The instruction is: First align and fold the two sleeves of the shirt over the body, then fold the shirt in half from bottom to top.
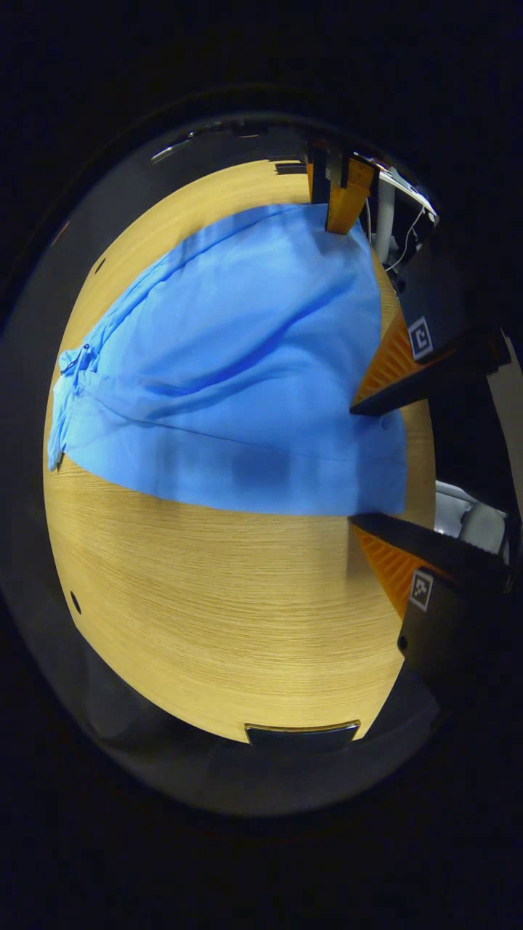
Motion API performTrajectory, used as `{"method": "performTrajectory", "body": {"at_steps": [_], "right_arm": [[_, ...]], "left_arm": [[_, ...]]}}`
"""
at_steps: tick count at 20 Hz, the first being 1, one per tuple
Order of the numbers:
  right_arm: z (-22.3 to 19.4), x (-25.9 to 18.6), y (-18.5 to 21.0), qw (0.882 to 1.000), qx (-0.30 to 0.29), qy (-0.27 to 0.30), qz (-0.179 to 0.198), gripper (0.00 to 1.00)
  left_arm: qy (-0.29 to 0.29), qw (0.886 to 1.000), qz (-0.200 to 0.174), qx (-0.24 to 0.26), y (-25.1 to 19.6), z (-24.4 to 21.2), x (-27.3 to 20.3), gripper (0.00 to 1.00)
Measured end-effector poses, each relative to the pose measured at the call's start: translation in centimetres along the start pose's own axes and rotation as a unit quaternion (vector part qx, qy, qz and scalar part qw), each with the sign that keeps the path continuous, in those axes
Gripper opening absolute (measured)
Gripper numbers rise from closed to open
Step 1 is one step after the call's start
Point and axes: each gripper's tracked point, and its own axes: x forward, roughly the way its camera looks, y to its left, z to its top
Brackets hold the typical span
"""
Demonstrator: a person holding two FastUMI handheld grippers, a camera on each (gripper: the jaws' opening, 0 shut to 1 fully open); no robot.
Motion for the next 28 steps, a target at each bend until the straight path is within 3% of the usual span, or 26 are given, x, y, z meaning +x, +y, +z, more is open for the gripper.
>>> {"method": "performTrajectory", "body": {"at_steps": [1, 2, 3, 4, 5, 6, 8, 9, 15, 28], "right_arm": [[0.0, -0.1, -0.1, 1.000, -0.004, -0.004, 0.001, 0.67], [0.1, -0.2, -0.1, 1.000, -0.006, -0.008, 0.002, 0.46], [0.1, 0.0, -0.1, 1.000, -0.009, -0.011, 0.004, 0.45], [0.3, 0.1, 0.1, 1.000, -0.012, -0.013, 0.009, 0.21], [0.2, -0.1, 0.2, 1.000, -0.011, -0.015, 0.008, 0.13], [0.4, 0.0, 0.3, 1.000, -0.018, -0.016, 0.010, 0.03], [1.0, -0.4, 0.9, 1.000, -0.013, -0.013, 0.026, 0.01], [1.7, -0.7, 1.3, 0.999, -0.001, -0.016, 0.036, 0.01], [8.7, -4.6, 2.7, 0.994, -0.001, -0.088, 0.066, 0.00], [22.1, -7.6, 0.9, 0.985, -0.016, -0.159, 0.063, 0.01]], "left_arm": [[-0.001, 1.000, -0.002, -0.006, -0.2, -0.2, 0.1, 0.70], [-0.002, 1.000, -0.009, -0.008, -0.5, -0.1, 0.1, 0.58], [-0.003, 1.000, -0.024, -0.013, -1.1, -0.1, 0.0, 0.46], [-0.005, 0.999, -0.036, -0.019, -1.6, 0.0, 0.0, 0.28], [-0.012, 0.998, -0.053, -0.015, -2.1, 0.5, 0.2, 0.11], [-0.015, 0.997, -0.070, -0.017, -2.5, 0.4, 0.2, 0.05], [-0.013, 0.996, -0.080, -0.036, -2.2, 0.5, 0.2, 0.04], [-0.015, 0.997, -0.066, -0.038, -1.4, 0.8, 0.1, 0.04], [-0.073, 0.995, -0.051, -0.037, 0.4, 7.3, -2.5, 0.04], [-0.138, 0.988, -0.056, -0.048, 0.3, 21.1, -4.2, 0.04]]}}
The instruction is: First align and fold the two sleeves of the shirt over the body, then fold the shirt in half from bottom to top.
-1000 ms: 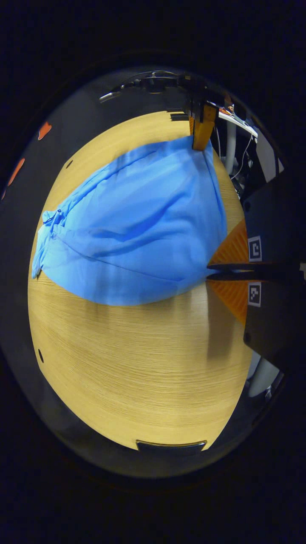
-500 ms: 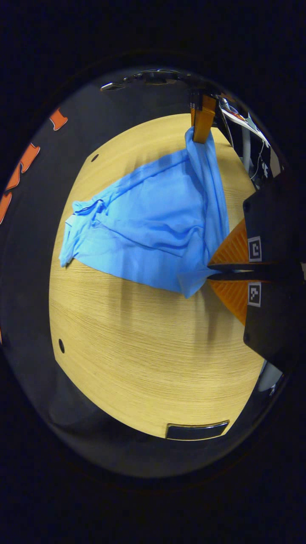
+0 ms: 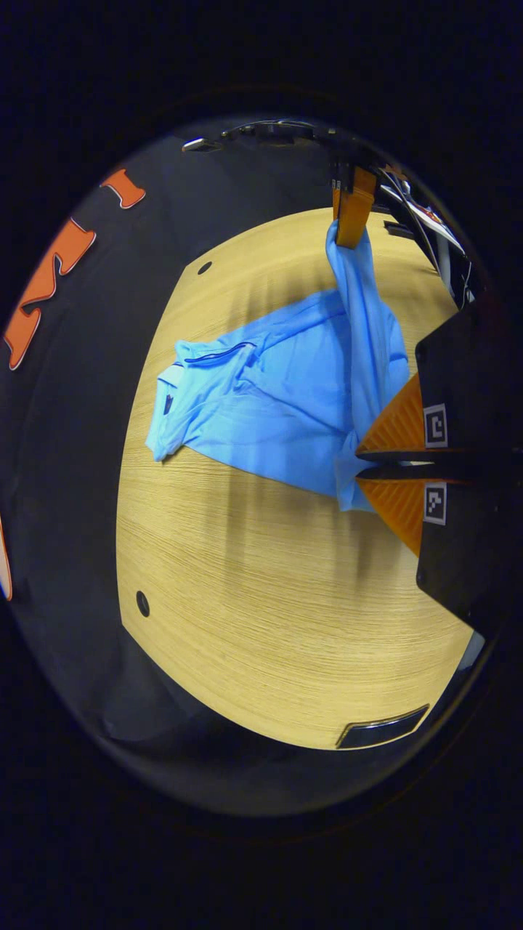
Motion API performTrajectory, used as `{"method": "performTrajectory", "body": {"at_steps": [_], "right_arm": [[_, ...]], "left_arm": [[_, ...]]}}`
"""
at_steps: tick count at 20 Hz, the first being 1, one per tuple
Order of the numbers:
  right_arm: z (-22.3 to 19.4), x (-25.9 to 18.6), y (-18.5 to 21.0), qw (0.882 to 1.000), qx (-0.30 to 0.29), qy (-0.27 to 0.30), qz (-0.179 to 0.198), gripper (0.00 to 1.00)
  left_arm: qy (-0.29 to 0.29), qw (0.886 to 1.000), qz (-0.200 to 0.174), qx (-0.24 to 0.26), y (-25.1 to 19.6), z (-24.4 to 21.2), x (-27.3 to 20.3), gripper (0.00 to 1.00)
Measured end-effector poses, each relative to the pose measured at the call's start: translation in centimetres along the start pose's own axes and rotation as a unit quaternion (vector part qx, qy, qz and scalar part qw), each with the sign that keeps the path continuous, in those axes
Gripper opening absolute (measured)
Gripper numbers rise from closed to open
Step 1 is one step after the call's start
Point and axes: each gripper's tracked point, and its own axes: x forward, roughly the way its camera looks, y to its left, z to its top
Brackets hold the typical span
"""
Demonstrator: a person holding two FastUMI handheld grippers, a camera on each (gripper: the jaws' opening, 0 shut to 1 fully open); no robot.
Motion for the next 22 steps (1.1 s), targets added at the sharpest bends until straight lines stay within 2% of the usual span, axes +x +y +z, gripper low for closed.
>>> {"method": "performTrajectory", "body": {"at_steps": [14, 22], "right_arm": [[16.5, 6.4, -2.8, 0.999, -0.012, -0.049, 0.001, 0.01], [22.9, 11.5, -3.6, 0.998, 0.017, -0.066, 0.012, 0.01]], "left_arm": [[-0.048, 0.998, 0.011, -0.025, -0.4, 15.8, 7.4, 0.04], [-0.053, 0.998, 0.031, -0.011, 0.3, 21.6, 12.2, 0.04]]}}
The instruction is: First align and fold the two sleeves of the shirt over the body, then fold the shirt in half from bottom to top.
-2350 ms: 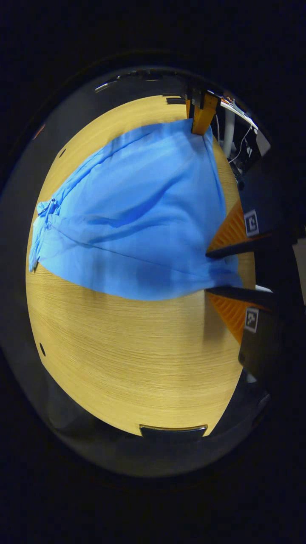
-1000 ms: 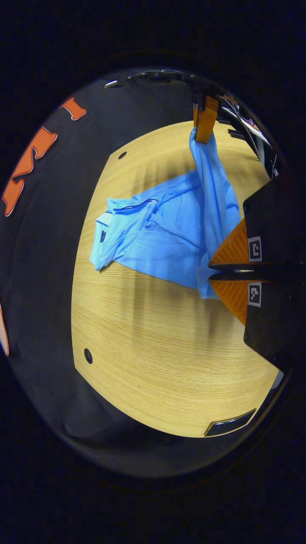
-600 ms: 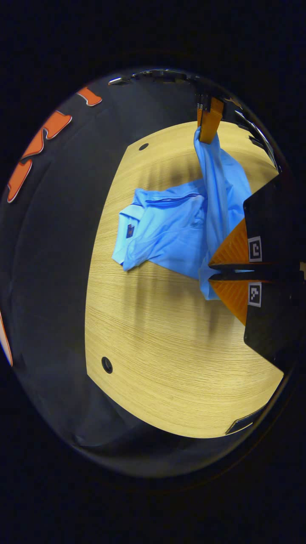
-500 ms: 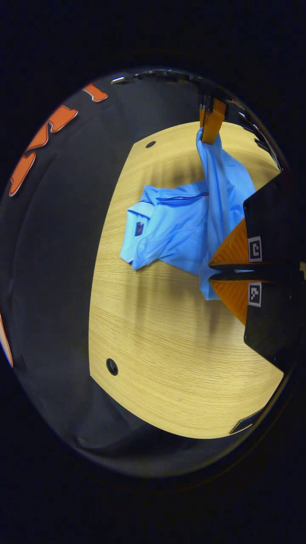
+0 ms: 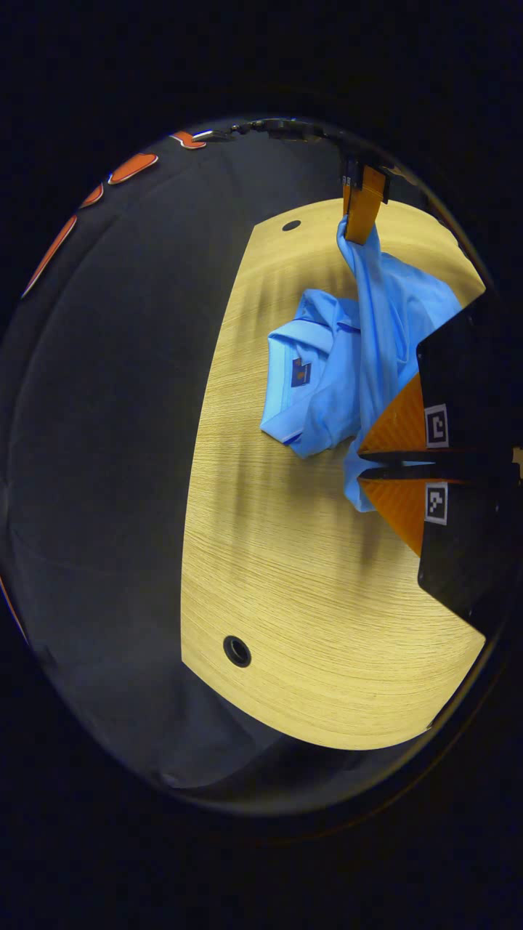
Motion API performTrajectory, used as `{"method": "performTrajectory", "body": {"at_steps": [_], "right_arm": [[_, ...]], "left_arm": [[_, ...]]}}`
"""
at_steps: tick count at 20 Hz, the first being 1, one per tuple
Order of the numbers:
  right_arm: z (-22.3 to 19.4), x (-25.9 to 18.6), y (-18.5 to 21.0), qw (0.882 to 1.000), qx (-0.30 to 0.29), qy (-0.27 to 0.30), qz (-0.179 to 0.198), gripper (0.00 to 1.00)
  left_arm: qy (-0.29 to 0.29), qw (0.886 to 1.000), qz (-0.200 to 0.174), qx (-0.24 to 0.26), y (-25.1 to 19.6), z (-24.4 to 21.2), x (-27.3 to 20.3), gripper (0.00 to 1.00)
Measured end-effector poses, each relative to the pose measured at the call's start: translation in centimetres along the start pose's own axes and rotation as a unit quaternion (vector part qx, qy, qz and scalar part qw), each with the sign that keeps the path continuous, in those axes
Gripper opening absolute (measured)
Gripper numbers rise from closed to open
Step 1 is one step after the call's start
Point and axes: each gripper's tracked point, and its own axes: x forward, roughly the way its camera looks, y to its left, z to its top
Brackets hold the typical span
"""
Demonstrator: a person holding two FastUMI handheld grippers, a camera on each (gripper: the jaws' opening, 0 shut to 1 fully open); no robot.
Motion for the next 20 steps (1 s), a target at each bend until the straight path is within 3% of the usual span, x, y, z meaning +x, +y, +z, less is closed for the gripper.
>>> {"method": "performTrajectory", "body": {"at_steps": [3, 4, 5, 6, 7, 9, 10, 11, 14, 17, 20], "right_arm": [[0.5, 1.6, 0.0, 1.000, 0.020, -0.001, 0.008, 0.00], [0.1, 2.0, -0.2, 1.000, 0.025, 0.007, 0.004, 0.01], [-0.2, 2.3, -0.3, 1.000, 0.027, 0.013, 0.002, 0.02], [-0.4, 2.5, -0.5, 1.000, 0.023, 0.016, -0.001, 0.06], [-0.7, 2.4, -0.4, 1.000, 0.025, 0.015, 0.002, 0.08], [-0.7, 1.6, -0.4, 1.000, 0.028, 0.012, 0.001, 0.25], [-0.8, 1.0, -0.6, 1.000, 0.026, 0.010, -0.003, 0.41], [-0.8, 0.3, -0.7, 1.000, 0.025, 0.007, -0.005, 0.43], [-1.0, -2.1, -0.5, 1.000, 0.026, -0.011, -0.013, 1.00], [-1.2, -5.3, 0.1, 0.999, 0.029, -0.036, -0.016, 0.99], [-1.1, -9.2, 1.0, 0.997, 0.025, -0.069, -0.021, 0.99]], "left_arm": [[0.007, 1.000, 0.021, 0.005, 0.5, 0.0, 1.6, 0.03], [0.008, 1.000, 0.026, 0.008, 0.6, 0.0, 1.6, 0.07], [0.006, 1.000, 0.027, 0.009, 0.5, -0.1, 1.8, 0.20], [0.002, 1.000, 0.028, 0.007, 0.6, 0.1, 1.6, 0.21], [-0.005, 1.000, 0.028, 0.005, 0.6, 0.4, 1.3, 0.37], [-0.013, 0.999, 0.029, -0.001, 0.8, 0.7, 0.6, 0.68], [-0.015, 0.999, 0.029, -0.004, 0.9, 0.5, 0.4, 0.84], [-0.020, 0.999, 0.029, -0.003, 0.9, 0.7, -0.7, 1.00], [-0.055, 0.997, 0.045, 0.021, 1.9, 1.5, -3.4, 1.00], [-0.089, 0.994, 0.052, 0.029, 2.3, 2.1, -7.1, 1.00], [-0.106, 0.994, 0.022, 0.015, 1.9, 1.8, -11.3, 1.00]]}}
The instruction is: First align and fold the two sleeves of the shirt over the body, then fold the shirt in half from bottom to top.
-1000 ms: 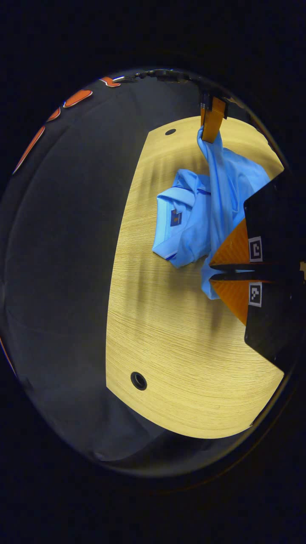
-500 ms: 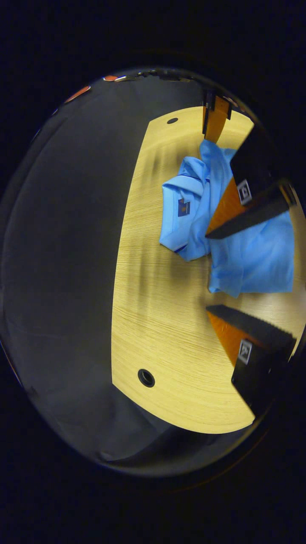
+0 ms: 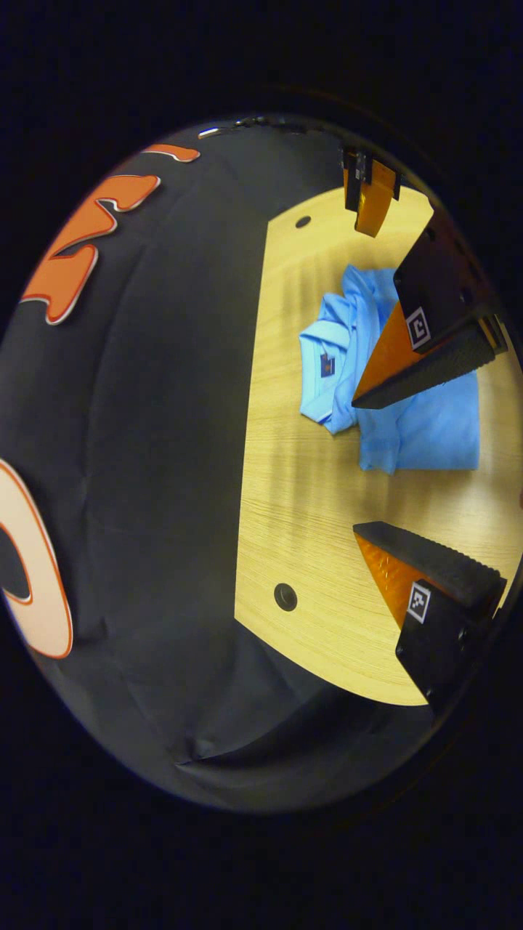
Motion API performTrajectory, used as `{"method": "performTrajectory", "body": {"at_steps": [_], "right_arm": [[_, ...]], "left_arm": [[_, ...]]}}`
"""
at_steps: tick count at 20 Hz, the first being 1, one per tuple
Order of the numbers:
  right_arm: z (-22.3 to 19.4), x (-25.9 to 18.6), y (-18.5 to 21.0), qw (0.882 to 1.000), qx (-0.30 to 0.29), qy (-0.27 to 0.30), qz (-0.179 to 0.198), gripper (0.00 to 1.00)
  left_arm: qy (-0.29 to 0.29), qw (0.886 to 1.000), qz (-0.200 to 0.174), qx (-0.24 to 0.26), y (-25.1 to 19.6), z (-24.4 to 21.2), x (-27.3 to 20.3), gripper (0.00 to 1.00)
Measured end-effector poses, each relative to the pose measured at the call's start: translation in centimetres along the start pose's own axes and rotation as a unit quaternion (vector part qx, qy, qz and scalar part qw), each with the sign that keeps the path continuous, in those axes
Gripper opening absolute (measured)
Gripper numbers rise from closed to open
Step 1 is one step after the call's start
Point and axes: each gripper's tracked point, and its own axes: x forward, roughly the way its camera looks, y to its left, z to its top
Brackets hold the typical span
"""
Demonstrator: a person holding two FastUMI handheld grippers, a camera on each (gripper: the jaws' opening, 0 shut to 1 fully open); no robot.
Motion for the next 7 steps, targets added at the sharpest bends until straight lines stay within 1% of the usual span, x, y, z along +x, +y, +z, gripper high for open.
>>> {"method": "performTrajectory", "body": {"at_steps": [1, 3, 5, 6, 7], "right_arm": [[-0.8, -2.3, 0.8, 1.000, -0.001, -0.014, -0.003, 0.99], [-0.1, -5.7, 1.4, 0.999, 0.000, -0.048, -0.007, 0.99], [0.3, -9.6, 2.3, 0.997, -0.003, -0.083, -0.008, 0.99], [1.3, -10.8, 2.1, 0.995, -0.007, -0.098, -0.011, 0.99], [1.0, -12.6, 2.5, 0.993, -0.011, -0.113, -0.015, 0.99]], "left_arm": [[-0.011, 1.000, -0.007, -0.001, 0.2, 0.3, -1.6, 1.00], [-0.047, 0.999, -0.011, 0.002, 0.7, 1.5, -5.1, 1.00], [-0.083, 0.996, -0.009, 0.003, 1.7, 2.8, -9.0, 1.00], [-0.098, 0.995, -0.006, 0.003, 2.3, 3.0, -11.1, 1.00], [-0.114, 0.993, -0.003, 0.004, 2.9, 3.0, -13.1, 1.00]]}}
